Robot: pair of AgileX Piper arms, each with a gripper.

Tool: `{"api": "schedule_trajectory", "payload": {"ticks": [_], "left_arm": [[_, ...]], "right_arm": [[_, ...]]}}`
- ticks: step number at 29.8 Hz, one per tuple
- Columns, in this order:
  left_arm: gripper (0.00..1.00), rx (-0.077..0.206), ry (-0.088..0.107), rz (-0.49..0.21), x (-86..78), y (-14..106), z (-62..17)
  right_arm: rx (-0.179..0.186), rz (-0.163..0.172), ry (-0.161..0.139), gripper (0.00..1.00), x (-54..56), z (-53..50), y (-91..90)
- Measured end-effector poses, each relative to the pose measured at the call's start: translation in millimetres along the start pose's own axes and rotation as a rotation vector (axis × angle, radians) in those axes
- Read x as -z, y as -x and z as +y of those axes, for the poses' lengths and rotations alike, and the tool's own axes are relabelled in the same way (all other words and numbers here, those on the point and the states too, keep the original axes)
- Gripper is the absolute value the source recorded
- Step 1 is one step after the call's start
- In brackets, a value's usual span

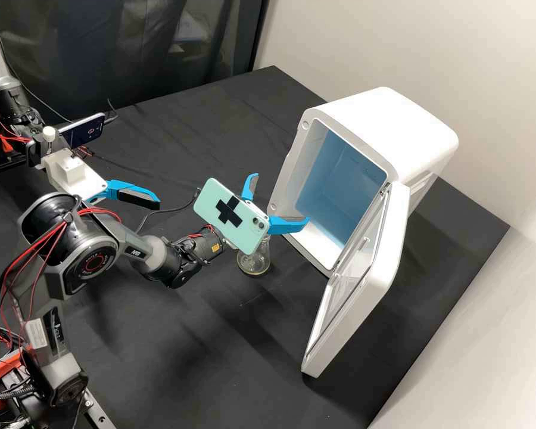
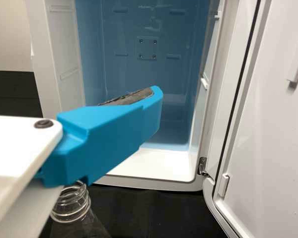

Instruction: Place the flask in the incubator

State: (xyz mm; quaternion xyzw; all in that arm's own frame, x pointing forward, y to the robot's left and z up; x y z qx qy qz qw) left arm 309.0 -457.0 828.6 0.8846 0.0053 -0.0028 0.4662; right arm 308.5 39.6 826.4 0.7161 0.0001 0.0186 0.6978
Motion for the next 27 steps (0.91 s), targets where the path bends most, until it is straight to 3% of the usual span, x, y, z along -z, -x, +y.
{"api": "schedule_trajectory", "payload": {"ticks": [11,17,22,27], "left_arm": [[1.0,0.0,0.0,0.0,0.0,-0.6,0.0],[1.0,-0.009,0.0,-0.006,-1.4,-11.2,1.0],[1.0,0.011,0.0,0.006,2.5,-20.4,-5.6],[1.0,0.049,0.007,0.065,19.6,-23.2,-12.6]], "right_arm": [[0.0,0.0,0.0,1.0,0.0,0.0,0.0],[0.0,0.0,0.0,1.0,0.0,0.0,0.0],[0.0,0.0,0.0,1.0,0.0,0.0,0.0],[0.0,0.0,0.0,1.0,0.0,0.0,0.0]]}}
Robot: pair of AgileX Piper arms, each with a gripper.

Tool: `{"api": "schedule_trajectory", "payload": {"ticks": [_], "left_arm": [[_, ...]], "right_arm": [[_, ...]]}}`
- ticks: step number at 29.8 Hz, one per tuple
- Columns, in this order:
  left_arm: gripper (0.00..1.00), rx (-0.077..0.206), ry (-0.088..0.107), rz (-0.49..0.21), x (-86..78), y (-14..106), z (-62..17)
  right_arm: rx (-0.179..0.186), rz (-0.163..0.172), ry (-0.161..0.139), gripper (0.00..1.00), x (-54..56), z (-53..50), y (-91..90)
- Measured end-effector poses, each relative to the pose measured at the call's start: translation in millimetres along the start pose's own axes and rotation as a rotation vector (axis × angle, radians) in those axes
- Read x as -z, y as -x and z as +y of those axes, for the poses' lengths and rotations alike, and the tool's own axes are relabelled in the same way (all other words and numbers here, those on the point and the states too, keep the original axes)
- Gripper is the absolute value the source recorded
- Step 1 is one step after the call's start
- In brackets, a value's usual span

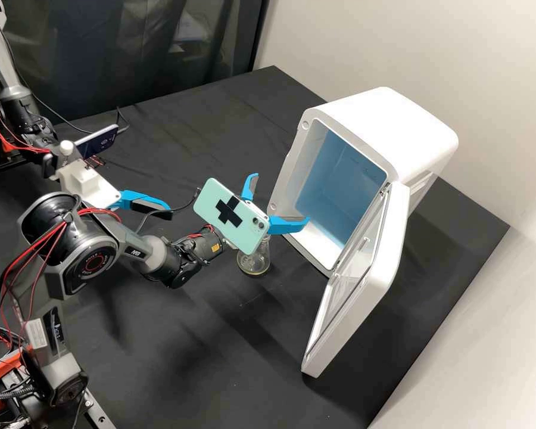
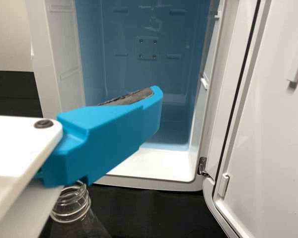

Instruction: Place the flask in the incubator

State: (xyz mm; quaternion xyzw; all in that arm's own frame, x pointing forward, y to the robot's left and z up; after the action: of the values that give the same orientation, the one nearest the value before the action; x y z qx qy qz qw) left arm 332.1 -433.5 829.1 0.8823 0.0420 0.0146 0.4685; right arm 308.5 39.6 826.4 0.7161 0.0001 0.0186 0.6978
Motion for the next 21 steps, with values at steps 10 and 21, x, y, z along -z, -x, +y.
{"api": "schedule_trajectory", "payload": {"ticks": [10,21], "left_arm": [[1.0,0.074,0.031,0.165,47.0,10.3,-14.7],[1.0,0.112,0.062,0.277,74.6,29.1,-23.7]], "right_arm": [[0.0,0.0,0.0,1.0,0.0,0.0,0.0],[0.0,0.0,0.0,1.0,0.0,0.0,0.0]]}}
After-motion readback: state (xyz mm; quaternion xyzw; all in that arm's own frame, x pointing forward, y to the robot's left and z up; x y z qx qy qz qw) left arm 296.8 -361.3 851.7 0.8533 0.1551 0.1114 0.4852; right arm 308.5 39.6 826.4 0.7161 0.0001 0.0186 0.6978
